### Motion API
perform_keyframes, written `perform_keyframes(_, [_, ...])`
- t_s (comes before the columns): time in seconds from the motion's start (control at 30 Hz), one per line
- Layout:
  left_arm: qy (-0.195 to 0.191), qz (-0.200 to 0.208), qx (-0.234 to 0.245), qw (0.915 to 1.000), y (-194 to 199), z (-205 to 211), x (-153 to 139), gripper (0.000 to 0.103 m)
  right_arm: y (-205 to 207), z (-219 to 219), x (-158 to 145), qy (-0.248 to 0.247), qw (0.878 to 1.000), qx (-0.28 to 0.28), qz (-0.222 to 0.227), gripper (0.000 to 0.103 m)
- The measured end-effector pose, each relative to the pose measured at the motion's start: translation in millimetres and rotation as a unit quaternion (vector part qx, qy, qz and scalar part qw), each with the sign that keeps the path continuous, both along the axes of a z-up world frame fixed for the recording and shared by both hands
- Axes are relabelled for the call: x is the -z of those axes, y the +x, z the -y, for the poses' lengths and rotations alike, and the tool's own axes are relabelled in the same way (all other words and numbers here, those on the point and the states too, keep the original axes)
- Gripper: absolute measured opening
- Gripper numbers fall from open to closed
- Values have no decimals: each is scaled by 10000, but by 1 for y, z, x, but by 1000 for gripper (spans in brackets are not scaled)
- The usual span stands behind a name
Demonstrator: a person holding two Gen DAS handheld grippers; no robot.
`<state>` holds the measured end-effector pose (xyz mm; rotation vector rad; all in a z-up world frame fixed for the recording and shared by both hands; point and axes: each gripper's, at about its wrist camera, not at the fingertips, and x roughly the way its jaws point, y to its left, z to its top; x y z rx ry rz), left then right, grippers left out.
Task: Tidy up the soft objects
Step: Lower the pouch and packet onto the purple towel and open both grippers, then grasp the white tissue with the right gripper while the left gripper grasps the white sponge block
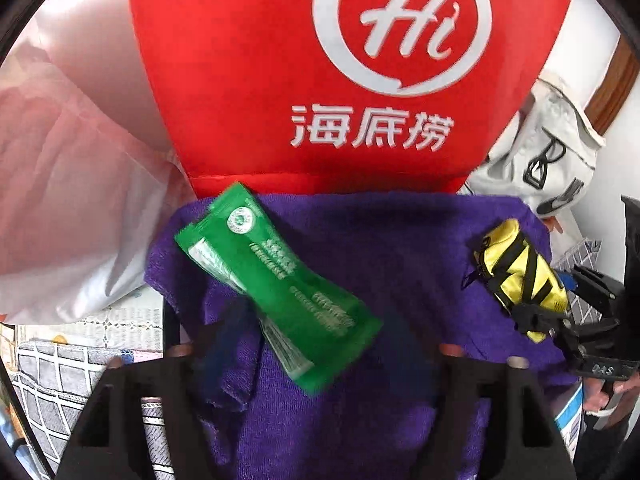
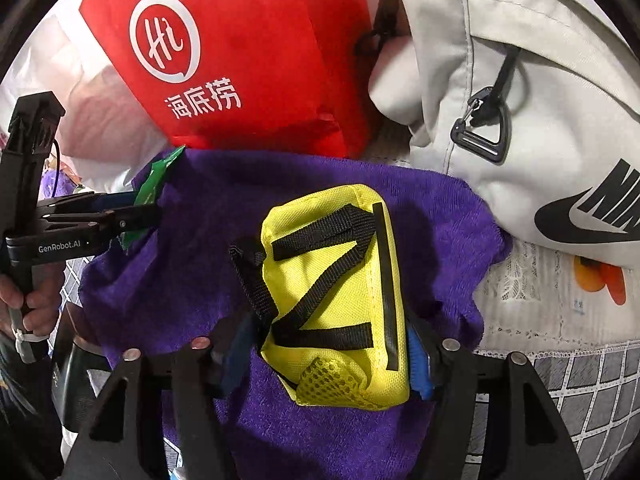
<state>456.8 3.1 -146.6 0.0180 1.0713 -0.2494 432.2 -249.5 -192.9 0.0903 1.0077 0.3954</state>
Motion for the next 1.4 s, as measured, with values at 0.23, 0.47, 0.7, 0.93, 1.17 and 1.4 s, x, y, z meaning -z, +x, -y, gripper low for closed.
perform_keyframes(0.23, [4, 45, -156, 9999, -8, -2, -6, 83, -10, 2, -20, 207, 9994, -51, 272, 90])
perform_keyframes(0.47, [184, 486, -365, 9980, -45, -19, -47, 83, -43, -2, -52, 167, 9976, 65, 670, 89])
perform_keyframes(0.7, [156, 739, -622, 9952, -105, -42, -82, 83, -111, -43, -71, 155, 9964, -442, 712, 74])
perform_keyframes(0.93, [195, 639, -1152, 9911, -176, -93, -68, 83, -175, -104, -37, -119, 9935, -1122, 172, 45])
perform_keyframes(1.17, [-49, 584, -1666, 9843, -233, -135, -51, 83, -200, -143, -18, -565, 9911, -1183, 208, 45])
perform_keyframes(1.4, [-209, 515, -2027, 9777, -284, -168, -35, 83, -195, -169, 4, -1111, 9882, -1052, 86, 44])
